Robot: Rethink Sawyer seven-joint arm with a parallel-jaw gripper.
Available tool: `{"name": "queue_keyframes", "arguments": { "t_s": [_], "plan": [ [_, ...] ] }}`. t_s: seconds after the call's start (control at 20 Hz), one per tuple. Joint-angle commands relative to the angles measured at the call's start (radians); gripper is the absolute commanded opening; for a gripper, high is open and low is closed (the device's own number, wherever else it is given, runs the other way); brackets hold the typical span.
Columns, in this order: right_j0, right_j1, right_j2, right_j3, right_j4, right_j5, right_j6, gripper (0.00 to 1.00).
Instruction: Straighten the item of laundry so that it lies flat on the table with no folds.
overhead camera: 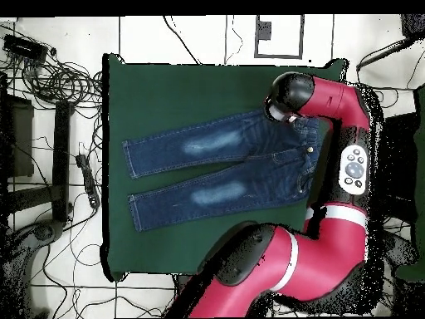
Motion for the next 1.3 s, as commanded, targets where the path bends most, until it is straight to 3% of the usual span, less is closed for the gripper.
{"name": "queue_keyframes", "arguments": {
  "t_s": [0.05, 0.25, 0.55, 0.95, 1.3],
  "plan": [
    [0.004, 0.035, 0.15, -0.191, -0.067, 0.066, -0.434, 0.0],
    [0.0, 0.037, 0.155, -0.184, -0.057, 0.07, -0.432, 0.0],
    [-0.012, -0.083, 0.08, 0.073, 0.018, -0.038, -0.324, 0.0],
    [-0.023, -0.167, 0.073, 0.229, 0.033, -0.096, -0.261, 0.0],
    [-0.052, -0.325, 0.034, 0.483, 0.043, -0.145, -0.199, 0.0]
  ]
}}
